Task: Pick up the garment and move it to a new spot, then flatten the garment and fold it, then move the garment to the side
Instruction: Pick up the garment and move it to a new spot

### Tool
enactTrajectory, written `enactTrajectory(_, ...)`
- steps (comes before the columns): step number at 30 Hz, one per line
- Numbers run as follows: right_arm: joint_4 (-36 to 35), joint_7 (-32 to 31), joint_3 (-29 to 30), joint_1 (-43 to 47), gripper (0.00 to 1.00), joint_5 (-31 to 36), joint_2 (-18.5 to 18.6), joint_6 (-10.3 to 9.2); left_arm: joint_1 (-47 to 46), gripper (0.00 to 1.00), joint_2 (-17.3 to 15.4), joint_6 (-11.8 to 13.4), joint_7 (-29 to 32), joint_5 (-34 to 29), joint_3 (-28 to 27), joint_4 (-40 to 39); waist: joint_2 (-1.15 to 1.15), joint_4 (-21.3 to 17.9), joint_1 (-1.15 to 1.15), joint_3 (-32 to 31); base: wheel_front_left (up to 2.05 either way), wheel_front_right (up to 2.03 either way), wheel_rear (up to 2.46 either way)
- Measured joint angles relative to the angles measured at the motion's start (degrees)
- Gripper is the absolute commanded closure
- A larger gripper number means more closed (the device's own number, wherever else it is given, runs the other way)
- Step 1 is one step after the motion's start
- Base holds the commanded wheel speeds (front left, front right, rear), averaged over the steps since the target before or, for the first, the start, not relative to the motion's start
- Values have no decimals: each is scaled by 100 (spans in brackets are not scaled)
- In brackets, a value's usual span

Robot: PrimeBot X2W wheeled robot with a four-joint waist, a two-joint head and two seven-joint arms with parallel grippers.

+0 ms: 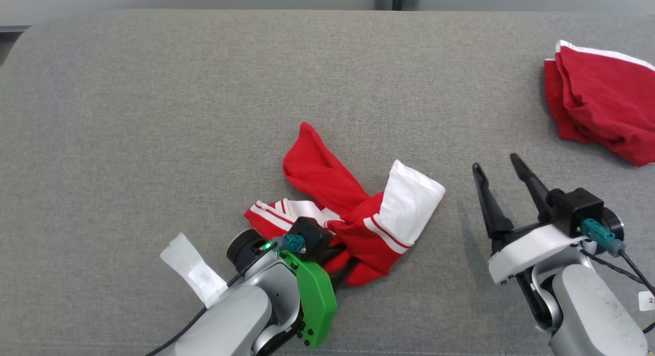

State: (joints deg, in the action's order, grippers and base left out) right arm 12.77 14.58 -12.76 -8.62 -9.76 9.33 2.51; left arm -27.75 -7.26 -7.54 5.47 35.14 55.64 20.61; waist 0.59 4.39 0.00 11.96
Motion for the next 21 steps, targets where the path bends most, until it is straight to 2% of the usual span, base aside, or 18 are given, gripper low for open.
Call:
enactTrajectory(1,82,0,-37,0,0,-109,1,114,24,13,-10,0,-9,0,-5,13,0,34,0,-27,0,0,0)
enactTrajectory(2,177,0,-98,3,0,-148,15,237,42,0,-21,0,-43,1,-18,33,0,73,0,-49,0,0,0)
enactTrajectory(3,264,0,-154,15,0,-194,22,357,69,0,-21,0,-57,15,-43,44,0,121,0,-69,0,0,0)
enactTrajectory(6,468,-144,-374,87,0,-369,41,463,140,0,-38,0,-108,80,-123,86,0,272,0,-134,0,0,0)
enactTrajectory(12,719,-467,-809,68,0,-318,312,470,421,0,-73,2,-236,331,-327,57,0,556,0,-288,0,0,0)
enactTrajectory(21,1087,-980,-914,-530,0,-400,617,470,564,0,-86,59,-311,525,-523,-165,0,912,0,-359,0,0,0)
